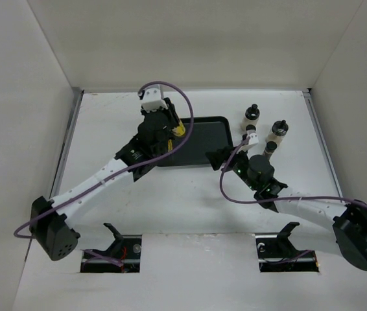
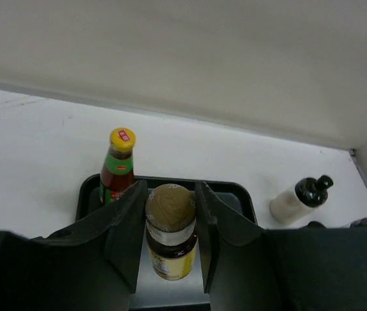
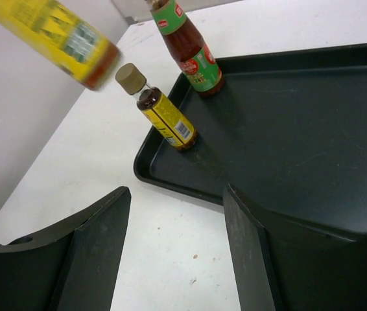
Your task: Organize the condiment bottles
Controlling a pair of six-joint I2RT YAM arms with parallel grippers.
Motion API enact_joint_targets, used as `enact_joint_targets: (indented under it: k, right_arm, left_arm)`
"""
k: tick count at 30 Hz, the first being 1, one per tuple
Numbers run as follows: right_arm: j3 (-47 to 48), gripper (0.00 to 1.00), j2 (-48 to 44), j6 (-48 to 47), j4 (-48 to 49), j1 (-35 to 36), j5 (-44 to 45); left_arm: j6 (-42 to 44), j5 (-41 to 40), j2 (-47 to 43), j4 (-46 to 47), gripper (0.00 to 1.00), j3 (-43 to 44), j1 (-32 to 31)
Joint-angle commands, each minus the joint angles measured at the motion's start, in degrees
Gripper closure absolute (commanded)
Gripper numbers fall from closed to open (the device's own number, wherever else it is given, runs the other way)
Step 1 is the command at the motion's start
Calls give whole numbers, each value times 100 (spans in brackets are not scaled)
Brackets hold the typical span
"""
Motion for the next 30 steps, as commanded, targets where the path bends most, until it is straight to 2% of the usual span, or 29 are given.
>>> enact_joint_targets:
  k: [1,13,30]
  right_arm:
    - [-71,35,-229,16,417,-118,171]
    - [-422,34,-853,218,399,-461,848]
    - [-493,34,-968,253,469,-514,866]
  left_arm:
    - [125,111,280,705,86,253,-81]
    - [89,84,1194,1276,86,-371,-134]
    - [19,5,2161,2392,84,-1232,-318]
